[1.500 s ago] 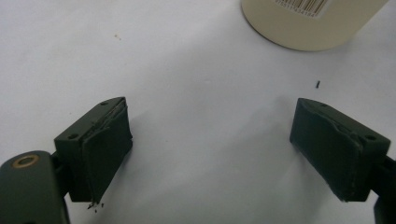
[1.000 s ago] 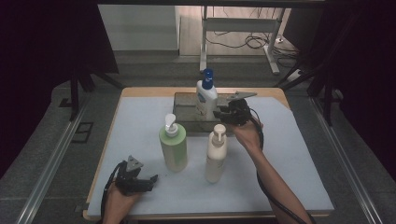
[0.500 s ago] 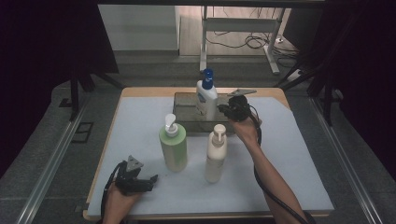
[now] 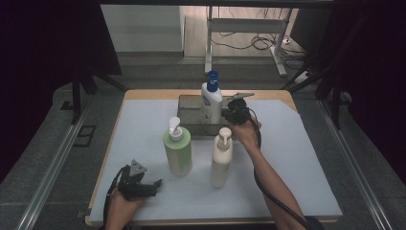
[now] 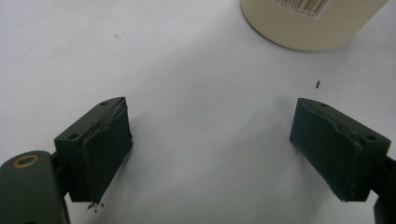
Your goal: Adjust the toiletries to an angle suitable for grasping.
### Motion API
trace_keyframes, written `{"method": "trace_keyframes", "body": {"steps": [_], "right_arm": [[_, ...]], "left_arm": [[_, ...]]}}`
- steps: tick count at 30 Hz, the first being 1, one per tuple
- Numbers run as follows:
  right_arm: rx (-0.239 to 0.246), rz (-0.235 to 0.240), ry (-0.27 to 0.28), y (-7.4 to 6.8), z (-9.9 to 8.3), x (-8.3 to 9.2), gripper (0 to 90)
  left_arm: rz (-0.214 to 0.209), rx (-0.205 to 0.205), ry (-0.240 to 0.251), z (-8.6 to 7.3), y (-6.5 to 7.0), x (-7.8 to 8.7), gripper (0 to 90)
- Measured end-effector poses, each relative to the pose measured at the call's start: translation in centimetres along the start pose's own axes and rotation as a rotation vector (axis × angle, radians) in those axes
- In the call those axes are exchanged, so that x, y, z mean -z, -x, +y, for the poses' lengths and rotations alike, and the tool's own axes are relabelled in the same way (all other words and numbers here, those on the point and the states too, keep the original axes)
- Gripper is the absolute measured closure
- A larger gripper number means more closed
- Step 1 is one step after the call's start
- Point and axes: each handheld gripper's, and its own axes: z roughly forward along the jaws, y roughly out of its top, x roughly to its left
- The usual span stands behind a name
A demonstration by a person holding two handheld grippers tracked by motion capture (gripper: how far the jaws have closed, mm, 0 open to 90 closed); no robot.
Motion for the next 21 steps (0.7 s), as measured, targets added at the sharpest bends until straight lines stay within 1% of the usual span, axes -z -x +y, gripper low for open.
{"method": "trace_keyframes", "body": {"steps": [3,5,8,11,16,18,21], "right_arm": [[0.006,-0.004,-0.010,0.0,-0.1,-0.2,89.6],[0.000,0.006,-0.015,-0.1,-0.1,-0.3,89.6],[0.005,0.007,-0.024,-0.3,-0.1,-0.4,89.5],[0.021,0.003,-0.038,-0.8,-0.1,-0.7,89.5],[0.022,0.001,-0.049,-0.9,-0.1,-1.0,89.3],[0.032,-0.003,-0.060,-1.0,-0.2,-1.2,89.2],[0.028,-0.005,-0.059,-1.0,-0.3,-1.3,89.3]], "left_arm": [[0.000,0.000,0.000,0.0,0.0,0.0,12.1],[0.000,0.000,0.000,0.0,0.0,0.0,12.1],[0.000,0.000,0.000,0.0,0.0,0.0,12.1],[0.000,0.000,0.000,0.0,0.0,0.0,12.1],[0.000,0.000,0.000,0.0,0.0,0.0,12.1],[0.000,0.001,0.000,0.0,0.0,0.0,12.1],[0.000,0.000,0.000,0.0,0.0,0.0,12.1]]}}
